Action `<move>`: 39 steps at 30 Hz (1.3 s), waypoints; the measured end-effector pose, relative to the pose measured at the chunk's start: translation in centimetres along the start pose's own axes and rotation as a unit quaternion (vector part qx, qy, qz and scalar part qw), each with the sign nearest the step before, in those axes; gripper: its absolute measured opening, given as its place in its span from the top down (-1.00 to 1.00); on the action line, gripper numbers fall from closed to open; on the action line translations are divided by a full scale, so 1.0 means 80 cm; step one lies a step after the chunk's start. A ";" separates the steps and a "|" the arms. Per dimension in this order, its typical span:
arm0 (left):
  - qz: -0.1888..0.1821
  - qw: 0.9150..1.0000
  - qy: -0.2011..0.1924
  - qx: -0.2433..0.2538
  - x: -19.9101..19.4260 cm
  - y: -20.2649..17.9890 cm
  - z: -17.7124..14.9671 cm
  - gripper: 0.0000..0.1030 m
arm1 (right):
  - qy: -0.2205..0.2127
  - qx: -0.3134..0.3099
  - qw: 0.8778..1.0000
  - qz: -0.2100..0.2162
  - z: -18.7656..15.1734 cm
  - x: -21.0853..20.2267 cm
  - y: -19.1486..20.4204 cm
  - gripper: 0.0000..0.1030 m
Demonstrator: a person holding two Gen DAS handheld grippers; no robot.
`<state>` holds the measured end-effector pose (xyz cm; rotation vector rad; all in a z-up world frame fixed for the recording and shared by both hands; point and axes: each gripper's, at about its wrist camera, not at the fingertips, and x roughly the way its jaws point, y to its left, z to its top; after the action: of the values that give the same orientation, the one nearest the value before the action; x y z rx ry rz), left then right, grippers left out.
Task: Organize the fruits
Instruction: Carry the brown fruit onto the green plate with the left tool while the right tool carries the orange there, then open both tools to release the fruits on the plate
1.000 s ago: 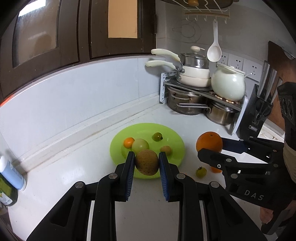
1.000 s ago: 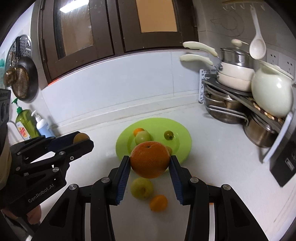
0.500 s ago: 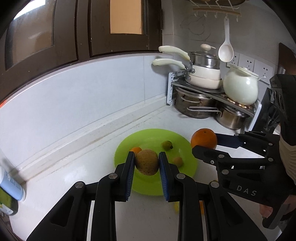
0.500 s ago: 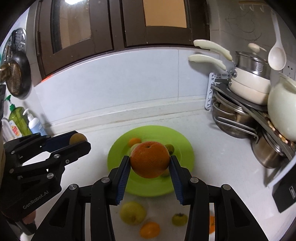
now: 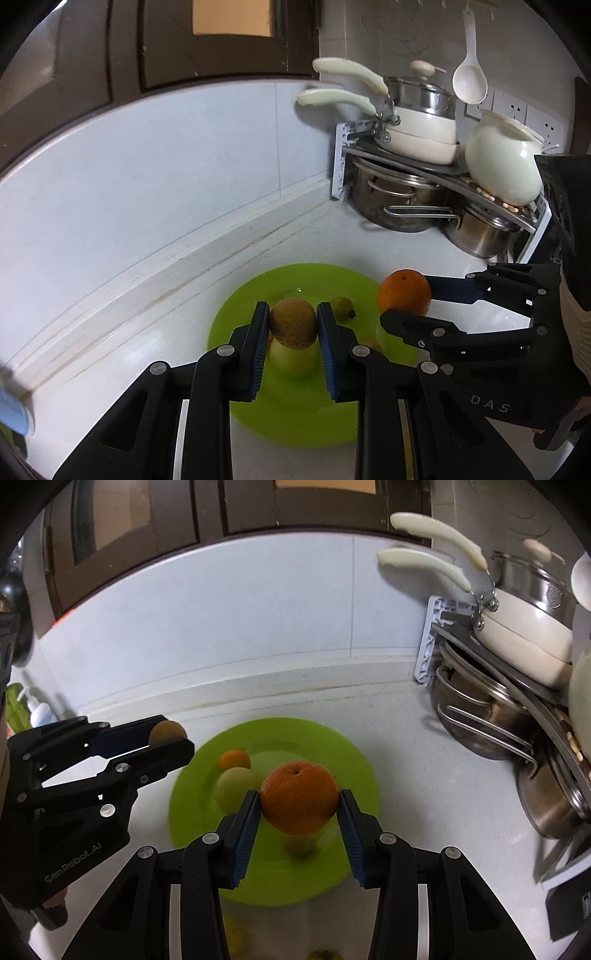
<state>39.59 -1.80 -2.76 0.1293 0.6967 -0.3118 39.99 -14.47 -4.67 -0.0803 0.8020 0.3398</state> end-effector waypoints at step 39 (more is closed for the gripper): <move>0.015 0.999 0.038 0.003 0.063 0.011 0.005 0.09 | 0.031 -0.021 0.999 -0.011 0.008 0.047 -0.013 0.04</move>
<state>43.78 -2.29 -5.71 0.1573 0.7694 -0.2817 43.22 -14.32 -6.99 -0.1397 0.8551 0.3341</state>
